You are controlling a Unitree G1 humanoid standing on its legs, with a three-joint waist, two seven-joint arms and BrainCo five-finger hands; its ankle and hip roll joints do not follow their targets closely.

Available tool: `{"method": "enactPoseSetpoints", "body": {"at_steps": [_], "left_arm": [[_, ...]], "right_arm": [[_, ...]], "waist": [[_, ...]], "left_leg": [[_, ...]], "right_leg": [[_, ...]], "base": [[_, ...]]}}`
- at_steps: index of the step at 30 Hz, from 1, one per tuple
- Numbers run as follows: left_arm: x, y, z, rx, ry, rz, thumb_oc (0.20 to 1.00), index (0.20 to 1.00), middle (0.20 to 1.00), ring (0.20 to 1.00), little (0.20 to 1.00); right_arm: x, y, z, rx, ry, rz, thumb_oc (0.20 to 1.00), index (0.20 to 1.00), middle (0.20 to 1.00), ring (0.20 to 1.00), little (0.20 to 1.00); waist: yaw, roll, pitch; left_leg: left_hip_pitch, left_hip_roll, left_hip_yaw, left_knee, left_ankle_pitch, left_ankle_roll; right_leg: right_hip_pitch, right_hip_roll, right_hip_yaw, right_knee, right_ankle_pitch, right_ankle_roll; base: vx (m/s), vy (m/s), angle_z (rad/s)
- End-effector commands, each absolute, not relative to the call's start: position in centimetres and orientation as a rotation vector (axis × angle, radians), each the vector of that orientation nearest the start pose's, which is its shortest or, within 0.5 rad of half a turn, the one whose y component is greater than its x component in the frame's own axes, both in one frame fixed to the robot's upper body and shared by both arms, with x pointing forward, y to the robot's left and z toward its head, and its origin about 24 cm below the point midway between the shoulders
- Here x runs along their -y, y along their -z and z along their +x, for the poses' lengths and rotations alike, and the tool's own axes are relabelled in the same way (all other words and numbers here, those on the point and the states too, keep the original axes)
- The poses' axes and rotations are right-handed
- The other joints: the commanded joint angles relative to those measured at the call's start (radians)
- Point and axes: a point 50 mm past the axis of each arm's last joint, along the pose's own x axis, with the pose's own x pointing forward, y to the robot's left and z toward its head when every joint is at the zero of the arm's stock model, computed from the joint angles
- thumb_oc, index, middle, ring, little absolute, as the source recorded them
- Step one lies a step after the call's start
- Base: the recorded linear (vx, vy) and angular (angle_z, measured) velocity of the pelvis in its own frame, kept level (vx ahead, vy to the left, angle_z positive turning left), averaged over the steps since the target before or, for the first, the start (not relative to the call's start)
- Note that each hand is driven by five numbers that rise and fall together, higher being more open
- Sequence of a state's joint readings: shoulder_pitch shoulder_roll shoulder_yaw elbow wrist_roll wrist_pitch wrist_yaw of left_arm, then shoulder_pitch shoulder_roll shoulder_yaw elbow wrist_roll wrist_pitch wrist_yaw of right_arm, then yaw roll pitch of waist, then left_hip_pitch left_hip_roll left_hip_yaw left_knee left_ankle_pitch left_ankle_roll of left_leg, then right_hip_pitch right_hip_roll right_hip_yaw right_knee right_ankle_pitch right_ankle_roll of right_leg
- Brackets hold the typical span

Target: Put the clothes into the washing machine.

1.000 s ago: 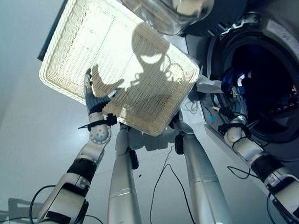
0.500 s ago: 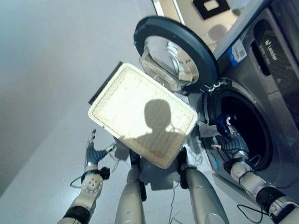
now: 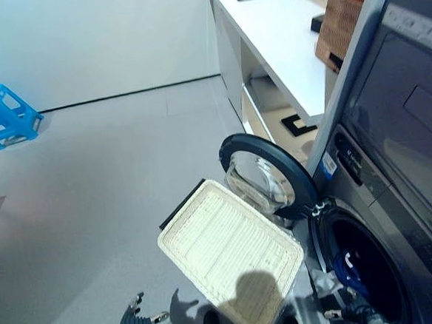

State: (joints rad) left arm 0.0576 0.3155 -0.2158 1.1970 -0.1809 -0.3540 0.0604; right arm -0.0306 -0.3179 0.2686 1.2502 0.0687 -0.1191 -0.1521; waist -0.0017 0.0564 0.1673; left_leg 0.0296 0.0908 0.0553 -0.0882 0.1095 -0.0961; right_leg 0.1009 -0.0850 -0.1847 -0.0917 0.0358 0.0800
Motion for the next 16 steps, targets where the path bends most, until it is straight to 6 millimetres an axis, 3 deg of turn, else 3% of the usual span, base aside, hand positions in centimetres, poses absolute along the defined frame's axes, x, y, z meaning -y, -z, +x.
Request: {"method": "enactPoseSetpoints", "body": {"at_steps": [1,6,16], "left_arm": [[-25.7,14.4,10.5,-0.949,-0.117,0.211,1.000,1.000,1.000,1.000,1.000],[-25.6,15.0,9.2,-1.024,-0.086,0.185,1.000,1.000,1.000,1.000,1.000],[-25.4,15.3,8.7,-1.078,-0.050,0.171,1.000,1.000,1.000,1.000,1.000]], "right_arm": [[25.8,15.3,10.1,-1.198,0.137,-0.339,1.000,1.000,1.000,1.000,1.000],[25.9,15.9,8.2,-1.308,0.168,-0.261,1.000,1.000,1.000,1.000,1.000],[25.8,16.2,7.0,-1.377,0.146,-0.248,1.000,1.000,1.000,1.000,1.000]], "waist": [[0.046,-0.057,-0.013],[0.053,-0.060,-0.050],[0.047,-0.058,-0.083]], "left_leg": [[0.024,-0.030,0.054,0.036,-0.075,-0.015],[0.060,-0.035,0.045,0.034,-0.095,-0.004],[0.097,-0.038,0.040,0.020,-0.110,0.009]], "right_leg": [[-0.045,-0.057,-0.021,0.024,0.043,0.074],[-0.013,-0.053,-0.011,0.023,0.028,0.069],[0.011,-0.045,0.015,0.024,0.014,0.063]], "base": [[0.13,-0.006,-0.02],[0.09,-0.007,0.02],[0.04,0.002,0.01]]}}
